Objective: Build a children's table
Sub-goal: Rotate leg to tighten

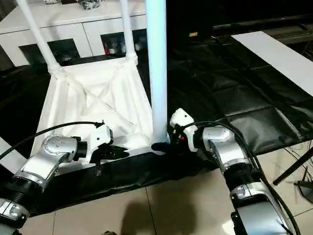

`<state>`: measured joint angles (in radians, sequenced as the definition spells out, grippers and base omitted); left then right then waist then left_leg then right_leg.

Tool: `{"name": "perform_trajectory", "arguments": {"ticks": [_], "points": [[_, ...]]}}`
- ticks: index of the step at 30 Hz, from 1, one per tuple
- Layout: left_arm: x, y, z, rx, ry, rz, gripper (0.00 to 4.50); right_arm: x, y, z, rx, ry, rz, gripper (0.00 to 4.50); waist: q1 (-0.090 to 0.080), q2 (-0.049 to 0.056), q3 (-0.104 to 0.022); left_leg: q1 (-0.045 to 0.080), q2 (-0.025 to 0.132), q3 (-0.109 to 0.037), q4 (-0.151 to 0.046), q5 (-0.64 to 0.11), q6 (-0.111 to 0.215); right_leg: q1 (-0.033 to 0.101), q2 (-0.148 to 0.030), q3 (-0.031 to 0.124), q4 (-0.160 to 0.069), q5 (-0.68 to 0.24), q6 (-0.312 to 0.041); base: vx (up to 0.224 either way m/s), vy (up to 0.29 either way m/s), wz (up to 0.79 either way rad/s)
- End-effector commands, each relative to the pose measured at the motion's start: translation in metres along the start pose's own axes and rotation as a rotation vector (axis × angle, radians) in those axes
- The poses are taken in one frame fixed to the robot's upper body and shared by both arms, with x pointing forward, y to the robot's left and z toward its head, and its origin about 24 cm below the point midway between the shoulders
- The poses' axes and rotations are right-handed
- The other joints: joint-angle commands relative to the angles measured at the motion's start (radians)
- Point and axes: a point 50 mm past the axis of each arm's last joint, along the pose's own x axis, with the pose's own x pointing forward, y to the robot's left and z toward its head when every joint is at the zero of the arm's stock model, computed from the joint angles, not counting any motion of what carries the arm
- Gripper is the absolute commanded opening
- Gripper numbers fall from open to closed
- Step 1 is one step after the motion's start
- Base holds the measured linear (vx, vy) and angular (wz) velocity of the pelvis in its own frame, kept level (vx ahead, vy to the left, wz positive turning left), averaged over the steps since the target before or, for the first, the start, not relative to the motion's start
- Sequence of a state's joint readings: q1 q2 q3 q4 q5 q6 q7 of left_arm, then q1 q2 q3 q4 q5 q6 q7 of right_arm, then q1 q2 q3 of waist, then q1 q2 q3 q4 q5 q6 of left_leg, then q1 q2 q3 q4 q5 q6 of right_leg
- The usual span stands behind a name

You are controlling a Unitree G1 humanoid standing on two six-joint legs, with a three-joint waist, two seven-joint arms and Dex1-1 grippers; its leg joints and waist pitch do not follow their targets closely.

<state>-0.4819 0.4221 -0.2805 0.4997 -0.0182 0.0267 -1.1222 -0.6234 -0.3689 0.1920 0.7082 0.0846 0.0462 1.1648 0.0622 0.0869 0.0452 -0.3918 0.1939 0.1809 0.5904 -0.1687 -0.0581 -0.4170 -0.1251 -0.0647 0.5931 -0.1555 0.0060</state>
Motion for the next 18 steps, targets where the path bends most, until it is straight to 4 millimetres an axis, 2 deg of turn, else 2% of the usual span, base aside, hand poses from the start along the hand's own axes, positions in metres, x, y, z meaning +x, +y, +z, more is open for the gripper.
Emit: {"name": "perform_trajectory", "arguments": {"ticks": [1, 2, 5, 8, 10, 12, 13, 18], "points": [[0.001, -0.003, 0.0, -0.006, -0.008, -0.018, 0.0, 0.003, 0.003, 0.006, -0.004, -0.03, 0.035, 2.78, 0.003, -0.018, -0.074, 0.015, 0.023, 0.002, -0.066, -0.238, 0.086, 0.054, -0.012, 0.019, -0.051, -0.181, -0.261, 0.0, 0.0, 0.0], [0.001, -0.004, -0.001, -0.008, 0.0, -0.026, 0.0, 0.004, 0.003, 0.005, 0.0, -0.029, 0.032, 2.77, 0.003, -0.016, -0.075, 0.015, 0.023, 0.002, -0.066, -0.237, 0.086, 0.054, -0.012, 0.019, -0.051, -0.178, -0.263, 0.0, 0.0, 0.0], [0.008, -0.007, -0.007, -0.017, 0.057, -0.03, 0.0, 0.014, -0.003, -0.001, 0.049, -0.032, -0.118, 2.75, 0.001, -0.014, -0.074, 0.016, 0.023, 0.001, -0.068, -0.25, 0.077, 0.052, -0.011, 0.019, -0.052, -0.187, -0.262, 0.0, 0.0, 0.0], [0.02, -0.004, -0.008, -0.054, 0.075, 0.03, 0.0, 0.028, -0.009, -0.003, 0.124, -0.049, -0.295, 2.75, -0.019, -0.012, -0.062, 0.015, 0.019, -0.003, -0.081, -0.343, 0.028, 0.051, -0.013, 0.018, -0.063, -0.31, -0.23, 0.0, 0.0, 0.0], [0.035, -0.001, 0.0, -0.105, 0.046, 0.091, 0.0, 0.043, -0.009, -0.004, 0.21, -0.067, -0.418, 2.75, -0.034, -0.014, -0.061, 0.026, 0.016, -0.009, -0.083, -0.425, -0.009, 0.047, -0.015, 0.018, -0.076, -0.414, -0.197, 0.0, 0.0, 0.0], [0.041, 0.0, 0.003, -0.12, 0.04, 0.114, 0.0, 0.049, -0.009, -0.004, 0.255, -0.072, -0.472, 2.74, -0.04, -0.01, -0.059, 0.024, 0.016, -0.011, -0.085, -0.439, -0.015, 0.046, -0.013, 0.018, -0.078, -0.425, -0.188, 0.0, 0.0, 0.0], [0.048, 0.002, 0.007, -0.141, 0.034, 0.148, 0.0, 0.055, -0.008, -0.004, 0.286, -0.071, -0.529, 2.74, -0.043, -0.011, -0.059, 0.029, 0.013, -0.011, -0.084, -0.46, -0.018, 0.04, -0.013, 0.017, -0.085, -0.457, -0.172, 0.0, 0.0, 0.0], [0.074, 0.015, 0.028, -0.234, 0.001, 0.334, 0.0, 0.081, -0.004, -0.004, 0.442, -0.056, -0.753, 2.74, -0.054, -0.008, -0.056, 0.038, 0.006, -0.014, -0.082, -0.508, -0.018, 0.028, -0.011, 0.009, -0.103, -0.541, -0.138, -0.011, 0.002, 0.01]]}}
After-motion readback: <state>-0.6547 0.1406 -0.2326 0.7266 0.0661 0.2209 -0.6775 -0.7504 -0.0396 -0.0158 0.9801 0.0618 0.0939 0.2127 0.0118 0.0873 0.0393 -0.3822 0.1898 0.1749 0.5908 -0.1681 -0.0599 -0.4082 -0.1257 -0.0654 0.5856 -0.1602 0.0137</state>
